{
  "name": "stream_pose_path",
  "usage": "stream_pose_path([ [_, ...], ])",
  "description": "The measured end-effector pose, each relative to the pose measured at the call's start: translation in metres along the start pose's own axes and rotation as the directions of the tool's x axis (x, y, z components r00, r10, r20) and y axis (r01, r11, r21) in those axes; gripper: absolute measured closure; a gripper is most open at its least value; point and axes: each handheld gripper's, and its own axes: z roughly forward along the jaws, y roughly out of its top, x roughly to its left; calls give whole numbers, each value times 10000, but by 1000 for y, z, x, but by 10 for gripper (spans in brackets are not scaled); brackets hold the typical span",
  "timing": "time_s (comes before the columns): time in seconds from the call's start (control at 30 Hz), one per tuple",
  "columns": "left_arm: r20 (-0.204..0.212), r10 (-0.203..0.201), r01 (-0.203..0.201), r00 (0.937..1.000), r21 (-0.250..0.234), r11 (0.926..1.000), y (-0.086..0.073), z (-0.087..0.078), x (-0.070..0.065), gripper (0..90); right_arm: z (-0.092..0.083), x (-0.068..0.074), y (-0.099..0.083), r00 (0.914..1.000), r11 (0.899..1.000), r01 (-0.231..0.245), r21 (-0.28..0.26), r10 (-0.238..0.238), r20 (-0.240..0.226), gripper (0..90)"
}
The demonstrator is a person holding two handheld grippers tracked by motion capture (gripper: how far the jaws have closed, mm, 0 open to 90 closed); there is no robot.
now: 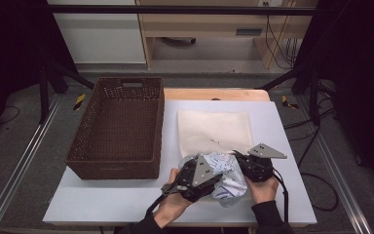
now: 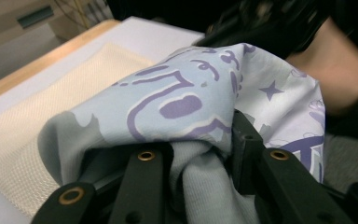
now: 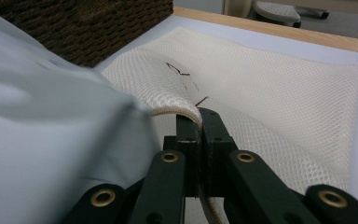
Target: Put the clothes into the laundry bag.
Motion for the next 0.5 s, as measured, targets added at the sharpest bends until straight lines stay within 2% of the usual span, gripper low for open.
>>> stream_pose_path([
  [0.13, 59, -108, 106, 9999, 476, 9988, -8, 26, -2, 692, 1, 0, -1, 10000, 10000, -4, 80, 4, 16, 876],
  [0.17, 59, -108, 106, 9999, 476, 9988, -8, 26, -2, 691, 1, 0, -1, 10000, 9999, 10, 104, -10, 44, 876],
  [0.2, -78, -72, 77, 9999, 577, 9983, -11, 36, -3, 689, 1, -1, -1, 10000, 9999, 8, 105, -9, 39, 877],
  [0.27, 6, -320, 318, 9995, 760, 9966, -13, 47, -1, 687, 0, -1, -2, 10000, 9999, -3, 130, 2, 51, 877],
  [0.3, 6, -320, 318, 9995, 760, 9966, -13, 47, -1, 686, 0, -1, -2, 10000, 9999, -3, 130, 2, 51, 877],
  [0.33, 25, -407, 403, 9992, 995, 9942, -16, 56, 1, 684, 0, 0, -1, 10000, 9999, 2, 133, -3, 69, 877],
  [0.37, 25, -407, 403, 9992, 995, 9942, -16, 56, 1, 683, 0, 0, -1, 10000, 9999, 2, 133, -3, 69, 877],
  [0.5, -103, -458, 467, 9989, 1224, 9914, -24, 75, 4, 671, 1, 1, -1, 10000, 9998, 71, 175, -72, 46, 877],
])
